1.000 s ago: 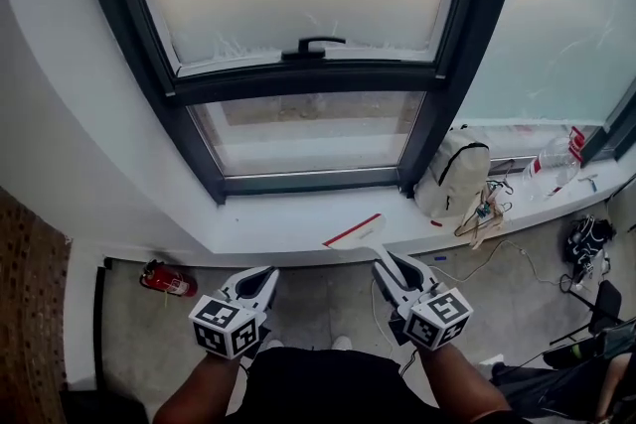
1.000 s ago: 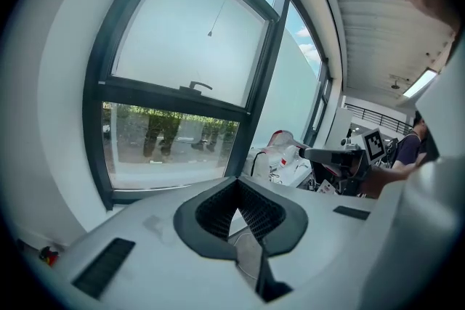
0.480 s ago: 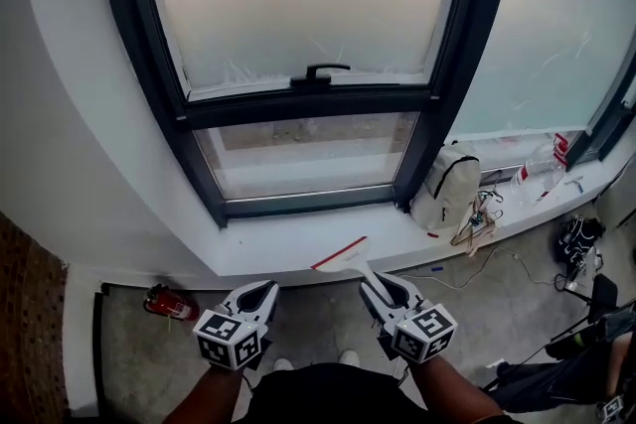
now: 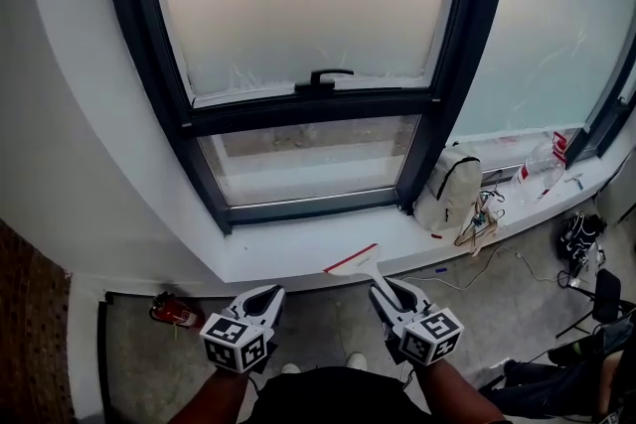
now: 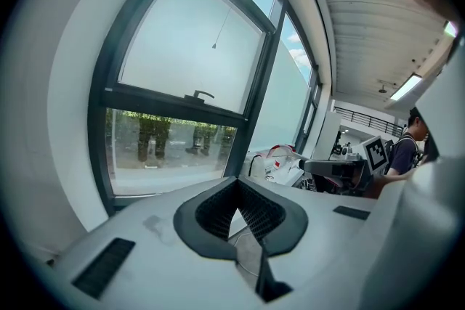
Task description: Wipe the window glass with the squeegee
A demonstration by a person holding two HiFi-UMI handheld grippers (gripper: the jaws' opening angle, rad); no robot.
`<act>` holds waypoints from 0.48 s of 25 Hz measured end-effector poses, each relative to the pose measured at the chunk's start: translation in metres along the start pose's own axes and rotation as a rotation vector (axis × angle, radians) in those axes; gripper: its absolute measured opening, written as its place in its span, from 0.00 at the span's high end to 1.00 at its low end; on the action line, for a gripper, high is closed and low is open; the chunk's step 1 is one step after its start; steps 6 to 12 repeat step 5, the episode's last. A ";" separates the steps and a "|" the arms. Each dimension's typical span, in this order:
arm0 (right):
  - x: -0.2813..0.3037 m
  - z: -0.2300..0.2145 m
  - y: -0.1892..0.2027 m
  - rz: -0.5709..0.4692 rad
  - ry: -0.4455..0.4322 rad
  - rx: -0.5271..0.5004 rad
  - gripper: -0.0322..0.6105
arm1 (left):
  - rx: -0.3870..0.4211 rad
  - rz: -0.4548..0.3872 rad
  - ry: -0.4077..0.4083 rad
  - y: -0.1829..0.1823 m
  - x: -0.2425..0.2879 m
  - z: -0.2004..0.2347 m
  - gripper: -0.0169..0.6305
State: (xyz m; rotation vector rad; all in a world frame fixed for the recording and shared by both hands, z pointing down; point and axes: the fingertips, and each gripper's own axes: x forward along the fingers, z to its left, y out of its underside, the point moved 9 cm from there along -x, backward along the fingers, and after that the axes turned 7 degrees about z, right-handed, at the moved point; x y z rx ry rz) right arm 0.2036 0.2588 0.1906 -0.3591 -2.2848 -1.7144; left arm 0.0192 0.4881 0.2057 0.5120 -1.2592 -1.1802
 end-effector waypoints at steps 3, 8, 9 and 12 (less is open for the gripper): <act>-0.003 0.001 0.005 0.002 0.003 -0.015 0.81 | 0.009 0.001 0.005 -0.001 -0.002 -0.003 0.97; -0.006 0.003 0.006 0.002 0.002 -0.021 0.81 | 0.013 0.002 0.008 0.000 -0.005 -0.005 0.97; -0.006 0.003 0.006 0.002 0.002 -0.021 0.81 | 0.013 0.002 0.008 0.000 -0.005 -0.005 0.97; -0.006 0.003 0.006 0.002 0.002 -0.021 0.81 | 0.013 0.002 0.008 0.000 -0.005 -0.005 0.97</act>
